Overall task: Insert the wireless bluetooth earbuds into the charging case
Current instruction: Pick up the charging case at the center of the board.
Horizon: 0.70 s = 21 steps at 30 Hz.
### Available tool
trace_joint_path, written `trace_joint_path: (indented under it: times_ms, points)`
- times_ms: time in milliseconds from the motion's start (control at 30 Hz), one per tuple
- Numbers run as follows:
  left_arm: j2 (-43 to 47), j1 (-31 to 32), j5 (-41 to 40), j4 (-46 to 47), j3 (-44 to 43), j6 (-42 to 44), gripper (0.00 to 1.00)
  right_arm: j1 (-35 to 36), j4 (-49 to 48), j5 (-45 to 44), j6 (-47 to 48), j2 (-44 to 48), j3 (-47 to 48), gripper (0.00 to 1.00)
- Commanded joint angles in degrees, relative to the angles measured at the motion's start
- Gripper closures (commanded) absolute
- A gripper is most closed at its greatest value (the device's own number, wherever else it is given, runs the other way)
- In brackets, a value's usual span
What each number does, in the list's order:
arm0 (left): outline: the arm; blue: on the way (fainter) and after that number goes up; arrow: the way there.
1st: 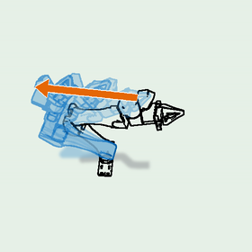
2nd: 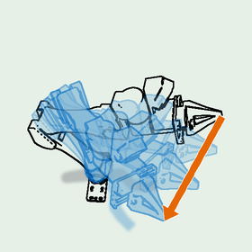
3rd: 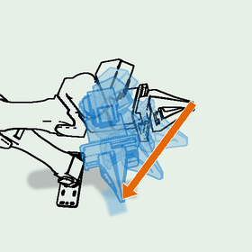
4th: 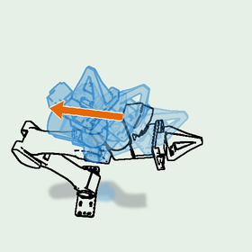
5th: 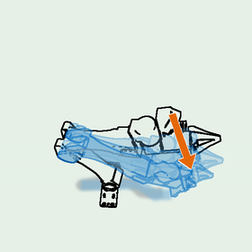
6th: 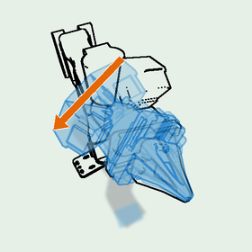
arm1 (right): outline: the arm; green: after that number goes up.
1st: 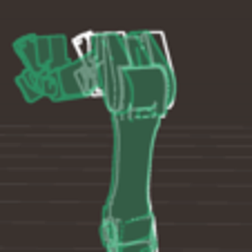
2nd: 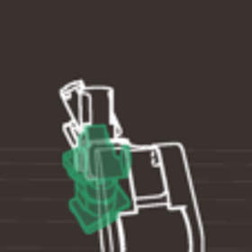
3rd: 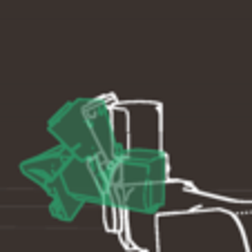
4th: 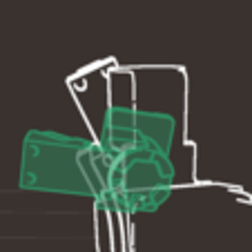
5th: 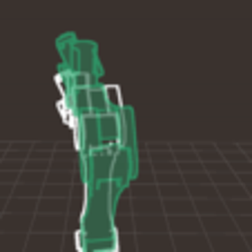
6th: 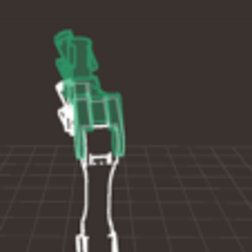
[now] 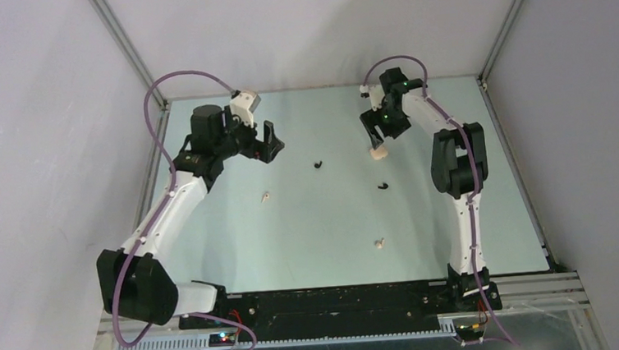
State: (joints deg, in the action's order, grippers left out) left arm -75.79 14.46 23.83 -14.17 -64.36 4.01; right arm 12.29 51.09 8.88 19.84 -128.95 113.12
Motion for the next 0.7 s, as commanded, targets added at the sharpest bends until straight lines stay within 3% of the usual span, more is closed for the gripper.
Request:
trace_joint_path:
  times_ms: [0,233,500,667]
  points:
    - [-0.36,0.10,0.29,3.24,0.91,-1.14,0.01,2.43,2.66,0.22,-5.51,-0.12,-0.21,0.20]
    - [-0.91,0.24,0.38,4.01,2.17,-2.03,0.01,4.61,5.27,-7.36,-5.71,-4.82,3.36,0.18]
    - [-1.03,0.70,0.57,4.57,2.69,-2.66,0.01,6.01,9.96,-8.86,-5.78,-8.76,7.45,0.19]
    - [-1.51,1.53,0.24,4.99,3.05,-2.84,0.01,6.12,9.87,-12.75,-5.52,-8.38,7.75,0.31]
